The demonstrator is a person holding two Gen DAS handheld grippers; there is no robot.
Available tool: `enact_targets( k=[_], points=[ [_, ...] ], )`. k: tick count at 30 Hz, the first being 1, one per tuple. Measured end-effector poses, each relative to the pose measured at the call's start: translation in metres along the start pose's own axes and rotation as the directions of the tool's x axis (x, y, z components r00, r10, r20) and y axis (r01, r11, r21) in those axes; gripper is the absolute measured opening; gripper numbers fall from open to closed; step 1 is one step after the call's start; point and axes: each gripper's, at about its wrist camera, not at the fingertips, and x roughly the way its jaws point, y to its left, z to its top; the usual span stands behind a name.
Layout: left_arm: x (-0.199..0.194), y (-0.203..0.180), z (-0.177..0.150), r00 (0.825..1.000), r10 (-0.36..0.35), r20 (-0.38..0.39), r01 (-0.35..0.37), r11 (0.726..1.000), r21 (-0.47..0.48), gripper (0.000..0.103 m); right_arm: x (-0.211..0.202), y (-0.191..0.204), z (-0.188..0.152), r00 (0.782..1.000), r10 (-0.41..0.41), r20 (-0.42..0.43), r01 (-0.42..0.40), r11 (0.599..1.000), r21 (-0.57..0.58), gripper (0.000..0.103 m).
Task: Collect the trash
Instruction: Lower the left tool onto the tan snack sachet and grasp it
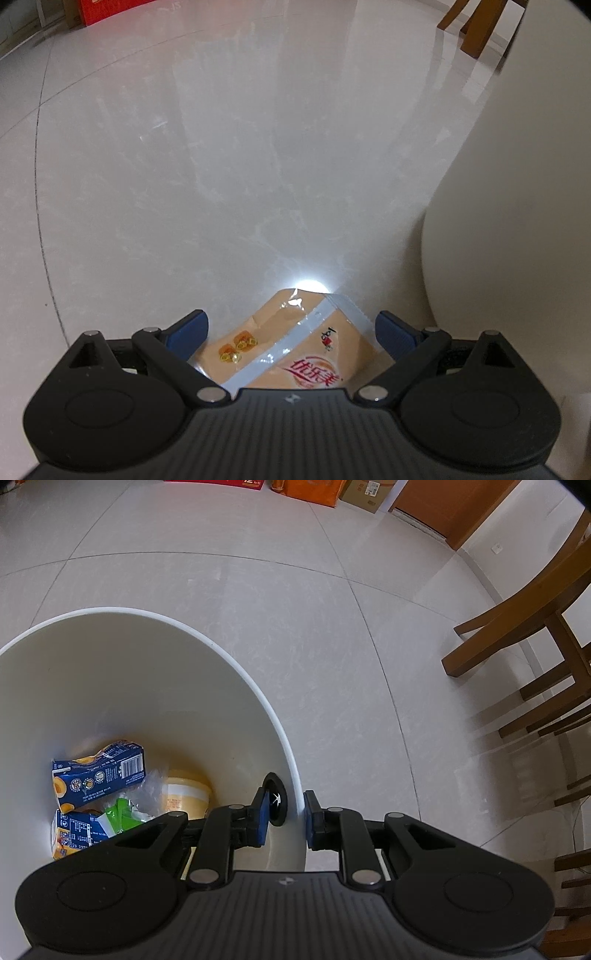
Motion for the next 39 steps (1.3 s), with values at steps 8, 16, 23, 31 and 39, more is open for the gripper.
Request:
enact_targets(
  k=[8,16,23,31,39],
  points=[
    [-0.002,-0.007,-0.011,0.994,-0.068,-0.084,0.071,0.997,0.039,0.097,0.0,0.0,0.0,1.0,0.004,-0.001,-0.004,1.0,-0.002,0.022],
    [-0.007,-0.036,-0.023,0.995,0.016,-0.094,0.007,0.971,0.239,0.087,-0.001,-0.004,0.002,1.0,0.017,-0.014,-0.017,1.0,0.01,0.022],
    [-0.013,-0.038,-0.021,0.998,0.016,-0.067,-0.001,0.976,0.217,0.066,0.001,-0.004,0.003,1.0,0.017,-0.018,-0.017,1.0,0.017,0.022],
    [-0.025,-0.039,-0.027,0.996,0.028,-0.082,-0.013,0.985,0.172,0.063,0.002,-0.002,0.004,1.0,0.013,-0.022,-0.013,1.0,0.016,0.022],
    [-0.063,-0.041,-0.026,0.997,0.042,-0.065,-0.033,0.992,0.122,0.063,0.003,-0.005,0.006,0.999,0.026,-0.03,-0.026,0.999,0.023,0.021]
  ],
)
